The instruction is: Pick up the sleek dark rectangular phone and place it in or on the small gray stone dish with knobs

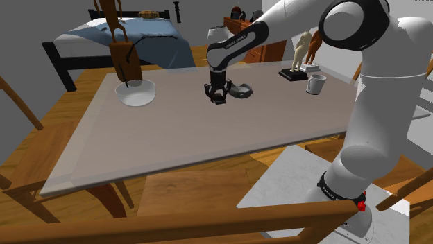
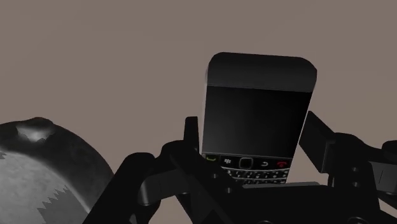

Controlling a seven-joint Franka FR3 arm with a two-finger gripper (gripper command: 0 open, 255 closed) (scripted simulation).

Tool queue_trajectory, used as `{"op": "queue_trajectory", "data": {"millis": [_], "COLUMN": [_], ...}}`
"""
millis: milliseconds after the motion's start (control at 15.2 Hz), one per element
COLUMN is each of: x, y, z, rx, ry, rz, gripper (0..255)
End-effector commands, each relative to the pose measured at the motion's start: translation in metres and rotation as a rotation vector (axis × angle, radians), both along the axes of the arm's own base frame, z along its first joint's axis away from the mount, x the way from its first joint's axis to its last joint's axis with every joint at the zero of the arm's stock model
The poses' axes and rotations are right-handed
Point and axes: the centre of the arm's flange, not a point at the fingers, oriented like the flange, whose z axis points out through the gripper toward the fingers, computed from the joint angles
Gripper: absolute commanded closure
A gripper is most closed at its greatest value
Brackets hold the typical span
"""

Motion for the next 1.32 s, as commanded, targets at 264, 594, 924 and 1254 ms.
{"op": "queue_trajectory", "data": {"millis": [264, 594, 924, 1254], "x": [0.000, 0.000, 0.000, -0.003], "y": [0.000, 0.000, 0.000, -0.040], "z": [0.032, 0.059, 0.085, 0.093], "rx": [0.000, 0.000, 0.000, 0.000], "ry": [0.000, 0.000, 0.000, 0.000], "rz": [0.000, 0.000, 0.000, 0.000], "gripper": [255, 255, 255, 255]}}
